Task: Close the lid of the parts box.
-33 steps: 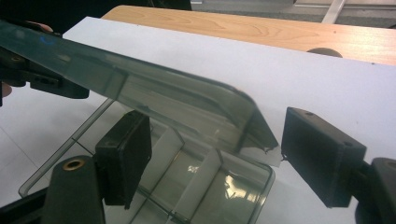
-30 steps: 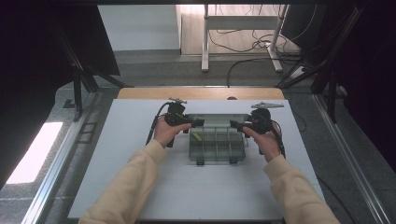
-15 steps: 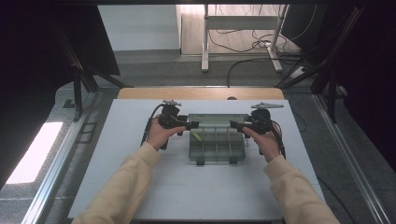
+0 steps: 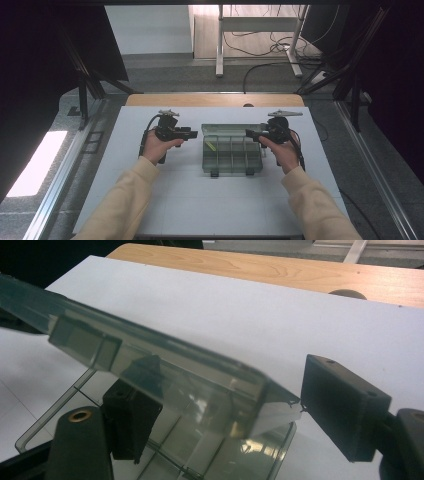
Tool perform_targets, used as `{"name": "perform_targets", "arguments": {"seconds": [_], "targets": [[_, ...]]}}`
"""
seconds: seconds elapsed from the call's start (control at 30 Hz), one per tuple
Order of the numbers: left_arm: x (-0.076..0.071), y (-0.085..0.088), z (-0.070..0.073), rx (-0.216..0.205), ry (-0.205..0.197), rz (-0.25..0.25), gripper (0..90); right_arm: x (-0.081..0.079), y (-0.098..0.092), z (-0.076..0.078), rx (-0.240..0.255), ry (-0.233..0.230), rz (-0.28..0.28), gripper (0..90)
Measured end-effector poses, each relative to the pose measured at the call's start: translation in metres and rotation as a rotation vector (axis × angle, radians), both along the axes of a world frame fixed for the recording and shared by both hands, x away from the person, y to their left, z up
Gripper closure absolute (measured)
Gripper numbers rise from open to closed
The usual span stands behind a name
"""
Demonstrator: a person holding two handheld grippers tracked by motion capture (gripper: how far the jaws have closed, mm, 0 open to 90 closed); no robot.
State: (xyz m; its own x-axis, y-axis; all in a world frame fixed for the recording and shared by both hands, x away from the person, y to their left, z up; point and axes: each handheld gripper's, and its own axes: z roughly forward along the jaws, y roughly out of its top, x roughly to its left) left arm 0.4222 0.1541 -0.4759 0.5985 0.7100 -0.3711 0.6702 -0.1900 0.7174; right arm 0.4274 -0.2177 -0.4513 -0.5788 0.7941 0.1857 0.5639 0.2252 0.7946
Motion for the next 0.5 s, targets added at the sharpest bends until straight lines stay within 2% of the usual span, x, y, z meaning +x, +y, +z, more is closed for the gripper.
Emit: {"name": "perform_targets", "arguments": {"seconds": [0.07,0.13,0.23,0.3,0.4,0.5], "targets": [[0.0,-0.002,0.003,-0.036,-0.019,0.011,69.1,0.0,0.0,0.0,0.0,-0.001,0.001,25.1],[0.0,-0.007,0.006,-0.057,-0.034,0.013,72.8,0.0,0.0,0.0,-0.002,-0.001,0.002,25.0],[0.001,-0.013,0.007,-0.06,-0.037,-0.003,74.8,-0.001,0.0,0.001,-0.007,0.006,0.007,24.3],[0.001,-0.016,0.007,-0.062,-0.035,-0.013,75.1,-0.003,-0.002,0.002,-0.015,0.03,0.019,21.7],[0.001,-0.017,0.006,-0.055,-0.027,-0.02,75.6,-0.009,-0.008,0.003,-0.046,0.038,0.017,20.2],[0.001,-0.016,0.006,-0.051,-0.025,-0.019,75.3,-0.016,-0.016,0.004,-0.041,0.053,0.025,20.2]]}}
